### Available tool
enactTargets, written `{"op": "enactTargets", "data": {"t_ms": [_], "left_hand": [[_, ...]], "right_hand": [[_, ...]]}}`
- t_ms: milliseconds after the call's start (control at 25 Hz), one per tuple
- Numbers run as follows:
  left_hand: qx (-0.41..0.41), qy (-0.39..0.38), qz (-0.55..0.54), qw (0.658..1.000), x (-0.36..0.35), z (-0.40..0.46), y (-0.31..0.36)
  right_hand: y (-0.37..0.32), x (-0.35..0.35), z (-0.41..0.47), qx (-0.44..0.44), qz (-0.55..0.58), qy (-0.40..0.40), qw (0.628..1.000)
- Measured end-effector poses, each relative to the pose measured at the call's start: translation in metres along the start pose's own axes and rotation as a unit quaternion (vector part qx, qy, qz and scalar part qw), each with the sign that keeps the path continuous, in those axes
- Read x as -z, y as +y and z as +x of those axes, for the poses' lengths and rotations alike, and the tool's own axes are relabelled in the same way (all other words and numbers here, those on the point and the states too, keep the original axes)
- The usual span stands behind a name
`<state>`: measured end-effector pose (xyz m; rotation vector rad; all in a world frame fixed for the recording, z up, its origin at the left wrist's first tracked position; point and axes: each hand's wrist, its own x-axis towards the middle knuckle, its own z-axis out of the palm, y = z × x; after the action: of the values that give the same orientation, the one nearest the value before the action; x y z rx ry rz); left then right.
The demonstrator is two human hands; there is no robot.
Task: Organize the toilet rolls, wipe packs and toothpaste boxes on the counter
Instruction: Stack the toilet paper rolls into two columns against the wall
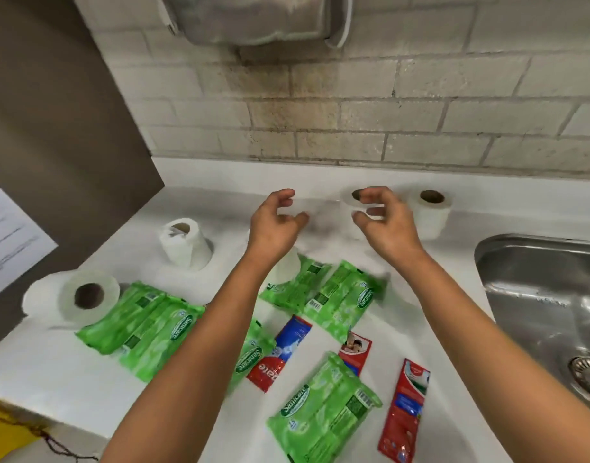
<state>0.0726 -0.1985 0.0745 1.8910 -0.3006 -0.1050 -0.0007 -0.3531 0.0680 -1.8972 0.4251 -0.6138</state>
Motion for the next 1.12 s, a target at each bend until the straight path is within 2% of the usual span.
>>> {"op": "enactTargets", "data": {"t_ms": [80, 280, 440, 520, 600, 760, 840, 960, 1120], "left_hand": [[-0.018, 0.021, 0.007, 1.0, 0.033, -0.004, -0.012], [-0.077, 0.092, 0.103, 0.987, 0.134, -0.016, -0.067], [-0.118, 0.14, 0.202, 0.962, 0.221, -0.028, -0.122], [-0.1, 0.148, 0.232, 0.956, 0.253, -0.034, -0.14], [-0.089, 0.124, 0.306, 0.94, 0.296, -0.038, -0.165], [-0.052, -0.052, 0.467, 0.881, 0.349, -0.034, -0.201], [-0.056, -0.094, 0.494, 0.863, 0.362, -0.026, -0.212], [-0.078, -0.101, 0.492, 0.861, 0.366, -0.017, -0.22], [-0.108, -0.064, 0.506, 0.854, 0.37, -0.01, -0.222]], "right_hand": [[-0.007, -0.032, -0.016, 0.003, -0.004, -0.02, 1.0], [-0.027, -0.128, -0.059, 0.012, -0.03, -0.08, 0.996], [-0.031, -0.198, -0.096, 0.045, -0.11, -0.176, 0.977], [-0.022, -0.217, -0.108, 0.058, -0.157, -0.202, 0.965], [-0.018, -0.245, -0.124, 0.052, -0.207, -0.23, 0.95], [-0.006, -0.272, -0.145, 0.028, -0.359, -0.303, 0.883], [-0.002, -0.277, -0.152, 0.014, -0.373, -0.305, 0.876], [0.003, -0.278, -0.159, 0.017, -0.369, -0.29, 0.883], [0.008, -0.282, -0.163, 0.019, -0.37, -0.279, 0.886]]}}
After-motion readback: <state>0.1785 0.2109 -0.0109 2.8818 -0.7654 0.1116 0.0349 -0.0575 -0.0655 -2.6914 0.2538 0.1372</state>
